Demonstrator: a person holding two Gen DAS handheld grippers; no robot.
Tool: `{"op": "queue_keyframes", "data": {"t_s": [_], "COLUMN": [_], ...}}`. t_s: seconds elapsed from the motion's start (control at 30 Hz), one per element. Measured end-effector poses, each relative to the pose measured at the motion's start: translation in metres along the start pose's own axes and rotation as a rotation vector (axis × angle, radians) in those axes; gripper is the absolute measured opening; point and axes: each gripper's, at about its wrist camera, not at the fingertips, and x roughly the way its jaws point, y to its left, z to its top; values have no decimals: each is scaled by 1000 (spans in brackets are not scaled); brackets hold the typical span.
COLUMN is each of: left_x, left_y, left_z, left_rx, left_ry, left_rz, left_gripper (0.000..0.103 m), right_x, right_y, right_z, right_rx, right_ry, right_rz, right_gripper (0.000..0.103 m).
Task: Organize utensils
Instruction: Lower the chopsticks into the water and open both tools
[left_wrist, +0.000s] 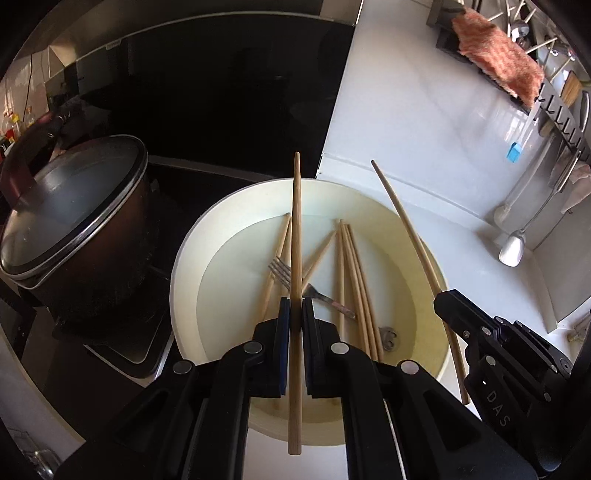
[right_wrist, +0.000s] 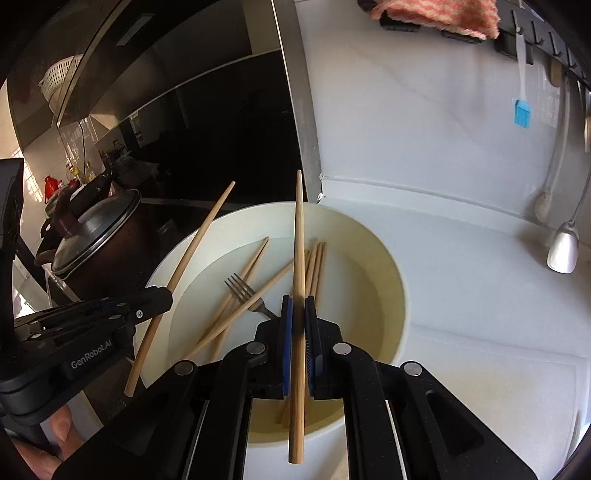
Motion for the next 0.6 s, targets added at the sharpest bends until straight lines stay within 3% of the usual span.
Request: {"op": "queue_keyframes", "data": {"t_s": [0.6], "left_x": [67], "left_y": [14], "left_z": [2], "left_rx": [-50], "left_ry": [175], "left_rz": [37], "left_gripper": [7], "right_x": [89], "right_y": [7], "right_z": [10], "right_rx": [-27], "right_ry": [251], "right_rz": [55], "right_gripper": [6]}}
